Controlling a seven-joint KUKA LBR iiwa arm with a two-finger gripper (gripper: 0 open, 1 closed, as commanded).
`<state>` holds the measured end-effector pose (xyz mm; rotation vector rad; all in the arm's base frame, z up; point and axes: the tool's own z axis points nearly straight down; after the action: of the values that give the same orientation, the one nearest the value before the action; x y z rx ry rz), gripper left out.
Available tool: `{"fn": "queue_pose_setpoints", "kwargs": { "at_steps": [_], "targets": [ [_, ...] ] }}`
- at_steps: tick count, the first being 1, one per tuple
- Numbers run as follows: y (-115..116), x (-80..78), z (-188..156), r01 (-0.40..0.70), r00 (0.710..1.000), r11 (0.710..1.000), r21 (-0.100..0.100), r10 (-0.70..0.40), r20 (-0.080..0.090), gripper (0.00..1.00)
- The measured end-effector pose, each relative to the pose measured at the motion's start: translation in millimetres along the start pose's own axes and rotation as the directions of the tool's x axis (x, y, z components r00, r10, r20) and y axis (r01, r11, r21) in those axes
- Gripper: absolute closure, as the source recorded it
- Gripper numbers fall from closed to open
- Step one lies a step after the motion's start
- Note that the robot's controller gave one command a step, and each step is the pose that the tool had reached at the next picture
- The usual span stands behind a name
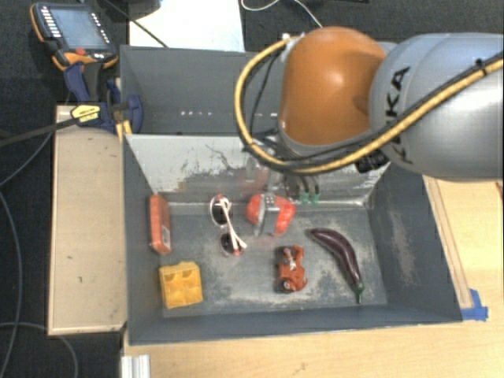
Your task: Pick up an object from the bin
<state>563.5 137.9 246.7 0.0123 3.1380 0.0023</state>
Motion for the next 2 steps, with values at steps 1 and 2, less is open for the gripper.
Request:
{"fn": "queue_pose_setpoints", "kwargs": {
  "at_steps": [1,2],
  "targets": [
    [0,0.0,0,-0.001,1.0,1.0,0.0,0.001,0.0,0.0],
    [-35,0.7,69,-0.377,0.926,0.926,0.003,0.377,-0.003,0.0]
  ]
}}
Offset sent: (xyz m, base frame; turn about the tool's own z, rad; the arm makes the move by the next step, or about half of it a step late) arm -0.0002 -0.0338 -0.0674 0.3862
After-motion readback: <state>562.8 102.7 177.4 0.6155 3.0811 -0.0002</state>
